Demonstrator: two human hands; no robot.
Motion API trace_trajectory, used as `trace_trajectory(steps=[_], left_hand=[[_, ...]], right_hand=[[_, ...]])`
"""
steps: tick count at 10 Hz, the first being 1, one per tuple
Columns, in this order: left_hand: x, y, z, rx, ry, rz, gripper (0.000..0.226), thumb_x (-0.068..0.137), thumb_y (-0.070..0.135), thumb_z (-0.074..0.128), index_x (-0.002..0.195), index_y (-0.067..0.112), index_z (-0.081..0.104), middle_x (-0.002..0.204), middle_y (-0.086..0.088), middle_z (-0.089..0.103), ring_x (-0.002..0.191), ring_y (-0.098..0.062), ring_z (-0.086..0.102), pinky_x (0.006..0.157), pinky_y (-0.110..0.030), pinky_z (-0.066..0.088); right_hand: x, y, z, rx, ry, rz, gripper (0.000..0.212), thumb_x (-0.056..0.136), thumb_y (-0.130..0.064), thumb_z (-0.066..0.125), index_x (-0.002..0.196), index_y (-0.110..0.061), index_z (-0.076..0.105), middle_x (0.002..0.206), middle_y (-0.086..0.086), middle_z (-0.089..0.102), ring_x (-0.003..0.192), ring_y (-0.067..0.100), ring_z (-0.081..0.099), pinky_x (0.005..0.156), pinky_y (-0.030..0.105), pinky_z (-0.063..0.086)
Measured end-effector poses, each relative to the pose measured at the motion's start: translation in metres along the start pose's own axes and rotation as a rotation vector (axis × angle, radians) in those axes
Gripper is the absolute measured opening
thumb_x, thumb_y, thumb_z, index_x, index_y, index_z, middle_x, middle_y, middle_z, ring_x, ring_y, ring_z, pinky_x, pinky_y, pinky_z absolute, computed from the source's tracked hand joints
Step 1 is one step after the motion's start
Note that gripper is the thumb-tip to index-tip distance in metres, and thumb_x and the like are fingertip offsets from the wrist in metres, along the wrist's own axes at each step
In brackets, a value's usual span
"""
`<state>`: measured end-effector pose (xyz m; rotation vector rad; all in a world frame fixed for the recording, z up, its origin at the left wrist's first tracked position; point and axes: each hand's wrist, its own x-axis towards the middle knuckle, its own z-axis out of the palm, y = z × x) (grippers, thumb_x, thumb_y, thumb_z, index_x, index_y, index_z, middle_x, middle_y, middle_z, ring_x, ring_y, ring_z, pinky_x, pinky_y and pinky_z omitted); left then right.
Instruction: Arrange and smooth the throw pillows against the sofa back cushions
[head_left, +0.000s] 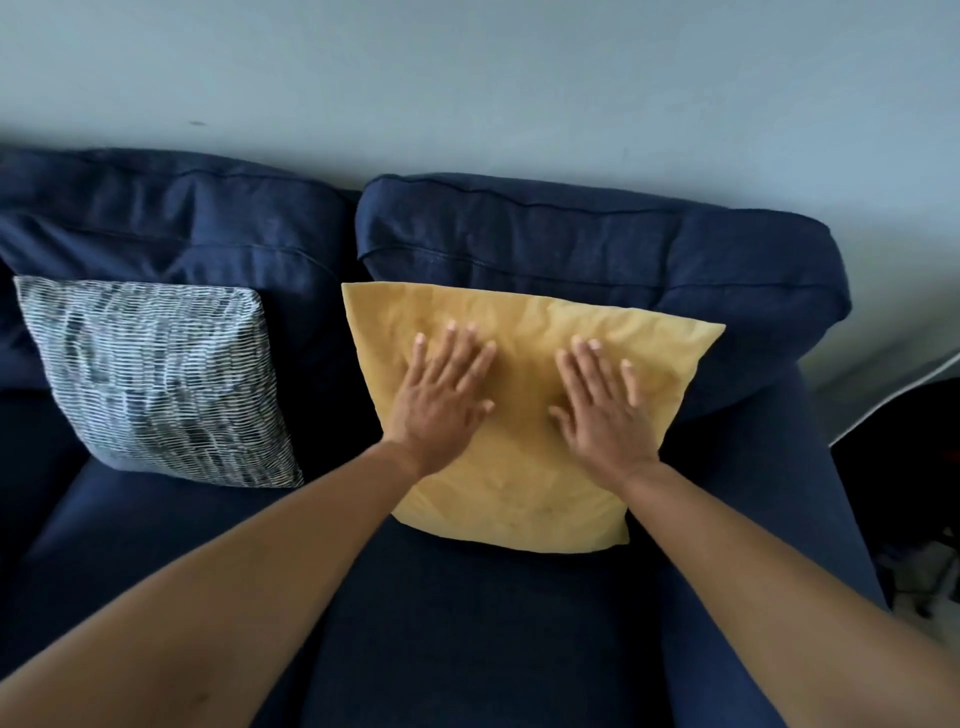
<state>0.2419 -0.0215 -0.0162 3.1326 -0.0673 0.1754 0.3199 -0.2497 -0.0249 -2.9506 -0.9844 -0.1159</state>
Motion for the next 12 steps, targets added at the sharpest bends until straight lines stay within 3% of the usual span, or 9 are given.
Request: trace_trajectory(steps=[1, 4, 5, 6, 7, 9, 10, 11, 12], left_hand=[[-0.012, 0.017, 0.012, 0.033, -0.123, -0.026, 0.079, 0.101, 0.053, 0.033, 0.159, 0.016, -0.006, 0.166, -0.008, -0.015, 0.152, -0.027, -0.019, 0.122, -0.054, -0.003], [-0.017, -0.007, 0.006, 0.105, -0.17, -0.247, 0.078, 0.103, 0.054, 0.02, 0.155, 0.013, -0.02, 0.163, -0.009, -0.026, 0.15, -0.029, -0.024, 0.121, -0.055, -0.007], [-0.019, 0.003, 0.001, 0.075, -0.08, -0.119, 0.076, 0.102, 0.053, 0.021, 0.156, 0.012, -0.015, 0.164, -0.01, -0.021, 0.151, -0.03, -0.021, 0.122, -0.055, -0.008], [-0.025, 0.016, 0.008, 0.113, -0.159, -0.024, 0.079, 0.103, 0.052, 0.028, 0.157, 0.013, -0.015, 0.164, -0.007, -0.023, 0.15, -0.027, -0.024, 0.121, -0.054, -0.008], [-0.03, 0.013, 0.014, 0.163, -0.225, -0.094, 0.08, 0.103, 0.051, 0.025, 0.155, 0.013, -0.021, 0.163, -0.007, -0.028, 0.149, -0.028, -0.026, 0.121, -0.056, -0.007], [-0.042, -0.008, 0.01, 0.174, -0.303, -0.193, 0.079, 0.104, 0.049, 0.024, 0.152, 0.011, -0.027, 0.161, -0.006, -0.032, 0.148, -0.028, -0.028, 0.121, -0.056, -0.008], [-0.041, -0.002, -0.006, 0.114, -0.328, -0.223, 0.077, 0.104, 0.047, 0.027, 0.157, 0.012, -0.016, 0.164, -0.005, -0.023, 0.15, -0.027, -0.023, 0.122, -0.054, -0.01], [-0.041, 0.004, -0.033, -0.007, -0.23, -0.203, 0.064, 0.104, 0.041, 0.032, 0.159, 0.017, 0.01, 0.168, -0.006, 0.0, 0.154, -0.026, -0.007, 0.124, -0.05, 0.0], [-0.05, -0.001, -0.058, -0.165, -0.105, -0.19, 0.048, 0.103, 0.034, 0.039, 0.15, 0.026, 0.039, 0.162, -0.002, 0.028, 0.149, -0.022, 0.025, 0.118, -0.041, 0.026]], right_hand=[[-0.006, -0.021, 0.011, -0.015, -0.038, -0.082, 0.07, 0.1, -0.051, 0.033, 0.157, -0.018, 0.01, 0.166, 0.004, -0.002, 0.152, 0.022, -0.003, 0.121, 0.05, 0.005], [-0.016, 0.003, 0.012, 0.016, -0.089, 0.298, 0.067, 0.103, -0.048, 0.017, 0.156, -0.017, -0.011, 0.162, 0.002, -0.023, 0.149, 0.019, -0.022, 0.122, 0.05, -0.004], [-0.019, -0.007, 0.007, 0.028, 0.0, 0.126, 0.068, 0.103, -0.048, 0.022, 0.157, -0.018, -0.007, 0.164, 0.003, -0.015, 0.151, 0.02, -0.016, 0.121, 0.048, -0.005], [-0.022, -0.025, 0.015, -0.054, -0.012, -0.141, 0.069, 0.099, -0.048, 0.036, 0.157, -0.021, 0.011, 0.166, 0.005, 0.002, 0.153, 0.023, 0.002, 0.119, 0.051, 0.006], [-0.025, -0.027, 0.024, -0.067, -0.07, -0.108, 0.068, 0.098, -0.045, 0.046, 0.156, -0.024, 0.017, 0.166, 0.004, 0.006, 0.152, 0.023, 0.007, 0.119, 0.052, 0.012], [-0.034, -0.008, 0.011, -0.08, -0.185, 0.151, 0.066, 0.104, -0.045, 0.024, 0.157, -0.022, -0.007, 0.163, 0.003, -0.021, 0.149, 0.021, -0.02, 0.122, 0.051, 0.003], [-0.036, -0.013, -0.006, -0.043, -0.242, 0.183, 0.064, 0.104, -0.046, 0.022, 0.157, -0.021, -0.002, 0.164, 0.003, -0.016, 0.151, 0.022, -0.016, 0.122, 0.049, 0.006], [-0.033, -0.026, -0.039, 0.122, -0.156, 0.227, 0.057, 0.103, -0.044, 0.03, 0.155, -0.021, 0.02, 0.166, 0.007, 0.004, 0.152, 0.023, 0.002, 0.118, 0.048, 0.015], [-0.028, -0.035, -0.087, 0.446, 0.196, 0.195, 0.044, 0.101, -0.033, 0.044, 0.141, -0.015, 0.048, 0.156, 0.012, 0.035, 0.144, 0.025, 0.032, 0.112, 0.049, 0.033]])
